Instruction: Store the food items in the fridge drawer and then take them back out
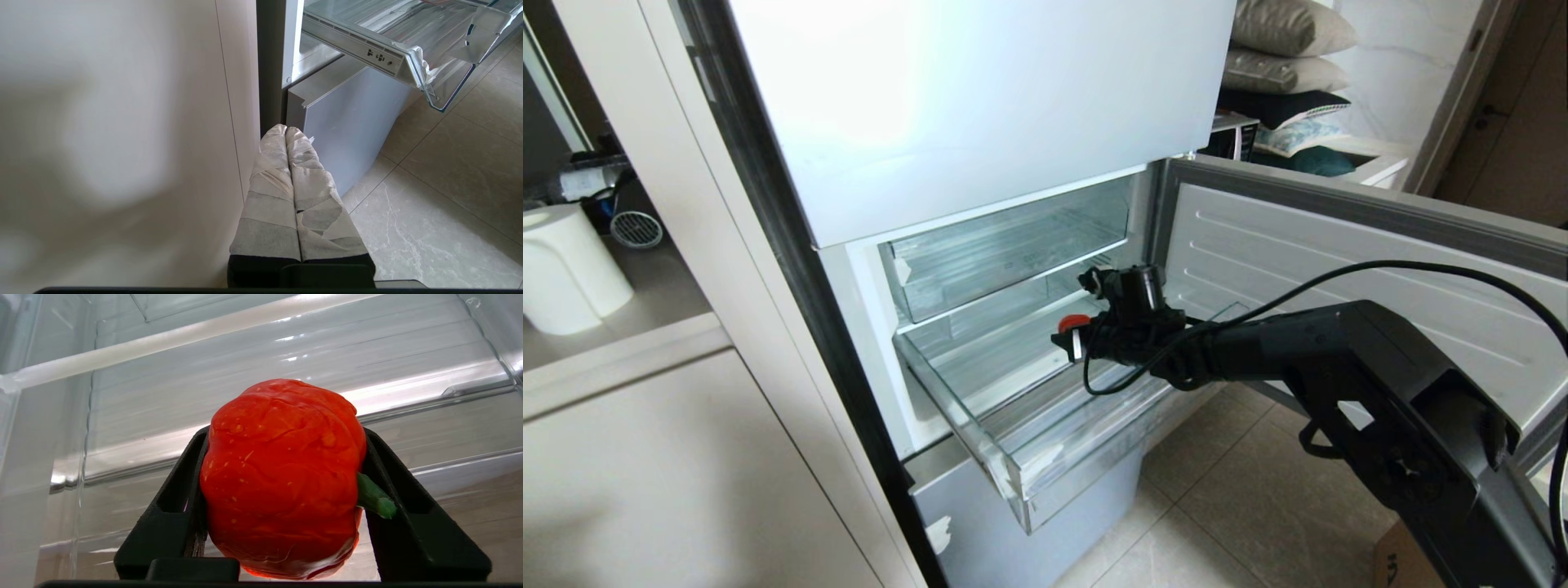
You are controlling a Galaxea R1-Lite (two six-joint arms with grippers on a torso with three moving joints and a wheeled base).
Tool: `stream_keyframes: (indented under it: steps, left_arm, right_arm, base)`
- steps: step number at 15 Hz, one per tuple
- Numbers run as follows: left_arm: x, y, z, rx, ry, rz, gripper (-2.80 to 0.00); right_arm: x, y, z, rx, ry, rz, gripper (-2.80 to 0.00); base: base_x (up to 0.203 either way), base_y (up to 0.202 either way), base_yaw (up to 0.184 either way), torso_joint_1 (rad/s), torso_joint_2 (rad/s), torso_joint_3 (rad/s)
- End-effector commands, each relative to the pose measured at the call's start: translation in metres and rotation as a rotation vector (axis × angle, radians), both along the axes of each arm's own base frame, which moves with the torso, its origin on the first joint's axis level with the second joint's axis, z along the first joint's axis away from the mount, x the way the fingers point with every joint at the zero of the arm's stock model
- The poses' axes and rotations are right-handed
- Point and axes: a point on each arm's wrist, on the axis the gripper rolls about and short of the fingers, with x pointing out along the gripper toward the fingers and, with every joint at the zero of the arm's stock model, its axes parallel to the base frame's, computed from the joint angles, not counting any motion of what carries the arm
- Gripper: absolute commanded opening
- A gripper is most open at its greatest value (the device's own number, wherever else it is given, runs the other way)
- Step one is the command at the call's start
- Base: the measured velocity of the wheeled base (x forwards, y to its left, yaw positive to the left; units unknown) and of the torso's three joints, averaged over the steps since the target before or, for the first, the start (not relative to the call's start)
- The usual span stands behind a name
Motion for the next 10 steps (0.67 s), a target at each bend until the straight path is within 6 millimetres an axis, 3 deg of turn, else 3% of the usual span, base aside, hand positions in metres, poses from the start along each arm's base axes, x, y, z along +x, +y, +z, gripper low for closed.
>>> stream_keyframes:
  steps: [1,7,9,10]
  left_arm:
    - [0.000,0.000,0.000,-0.001,0.003,0.001,-2.80]
    - [0.000,0.000,0.000,0.001,0.003,0.001,-2.80]
    - [0.000,0.000,0.000,0.001,0.003,0.001,-2.80]
    - [0.000,0.000,0.000,0.000,0.003,0.001,-2.80]
  right_arm:
    - [0.000,0.001,-0.002,-0.001,0.004,0.001,0.00]
    - [0.000,0.001,0.001,0.008,-0.007,0.002,0.00]
    - [-0.001,0.000,0.013,0.022,-0.029,0.001,0.00]
    - [-0.004,-0.002,0.030,0.035,-0.060,0.001,0.00]
  base:
    - [0.000,0.000,0.000,0.000,0.00,0.000]
    - [0.000,0.000,0.000,0.000,0.00,0.000]
    - [0.000,0.000,0.000,0.000,0.00,0.000]
    - [0.000,0.000,0.000,0.000,0.00,0.000]
